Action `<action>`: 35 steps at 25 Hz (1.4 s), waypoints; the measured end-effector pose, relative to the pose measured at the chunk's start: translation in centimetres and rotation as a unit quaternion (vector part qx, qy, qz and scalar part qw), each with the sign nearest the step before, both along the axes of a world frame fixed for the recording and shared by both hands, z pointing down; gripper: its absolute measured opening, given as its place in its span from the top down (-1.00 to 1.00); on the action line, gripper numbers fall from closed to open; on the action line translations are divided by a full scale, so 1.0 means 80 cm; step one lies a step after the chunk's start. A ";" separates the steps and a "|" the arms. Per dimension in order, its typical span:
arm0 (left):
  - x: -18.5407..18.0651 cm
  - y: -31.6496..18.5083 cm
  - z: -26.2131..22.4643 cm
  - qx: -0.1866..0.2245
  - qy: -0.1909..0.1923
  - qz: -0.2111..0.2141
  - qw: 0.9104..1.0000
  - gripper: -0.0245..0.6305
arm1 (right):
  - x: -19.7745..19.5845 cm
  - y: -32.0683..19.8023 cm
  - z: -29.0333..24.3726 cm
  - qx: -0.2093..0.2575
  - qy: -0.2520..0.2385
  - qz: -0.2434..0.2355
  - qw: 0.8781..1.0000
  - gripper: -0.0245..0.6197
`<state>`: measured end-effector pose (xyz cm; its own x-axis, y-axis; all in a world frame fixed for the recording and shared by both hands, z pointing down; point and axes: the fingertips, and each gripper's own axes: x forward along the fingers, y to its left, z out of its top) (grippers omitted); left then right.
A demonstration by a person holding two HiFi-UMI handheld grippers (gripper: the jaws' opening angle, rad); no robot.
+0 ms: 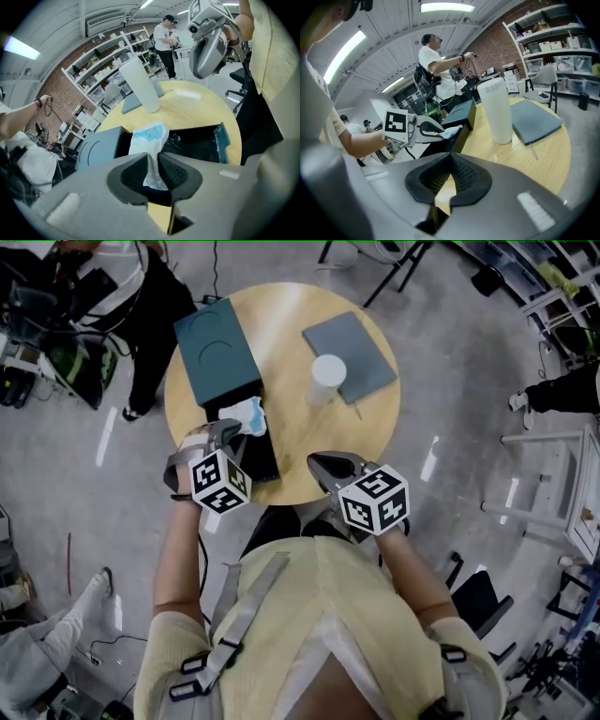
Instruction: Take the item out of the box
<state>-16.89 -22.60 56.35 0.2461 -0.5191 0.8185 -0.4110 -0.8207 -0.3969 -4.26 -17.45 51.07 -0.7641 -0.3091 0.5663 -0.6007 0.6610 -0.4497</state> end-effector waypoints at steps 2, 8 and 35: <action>0.003 0.003 -0.010 0.006 0.001 -0.006 1.000 0.68 | 0.004 0.002 -0.003 0.003 -0.001 -0.002 1.000 0.91; 0.003 0.024 -0.038 0.023 0.004 -0.038 0.999 0.69 | 0.010 0.012 -0.012 0.018 -0.007 -0.014 1.000 0.91; 0.018 0.114 -0.085 0.012 0.071 -0.138 0.988 0.70 | 0.029 0.025 -0.045 0.077 -0.010 0.004 0.997 0.91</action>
<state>-15.47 -13.50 49.55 0.2037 -0.6020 0.7721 -0.6715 -0.6598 -0.3373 -1.93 -15.42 47.51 -0.7716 -0.3969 0.4971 -0.5983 0.7180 -0.3556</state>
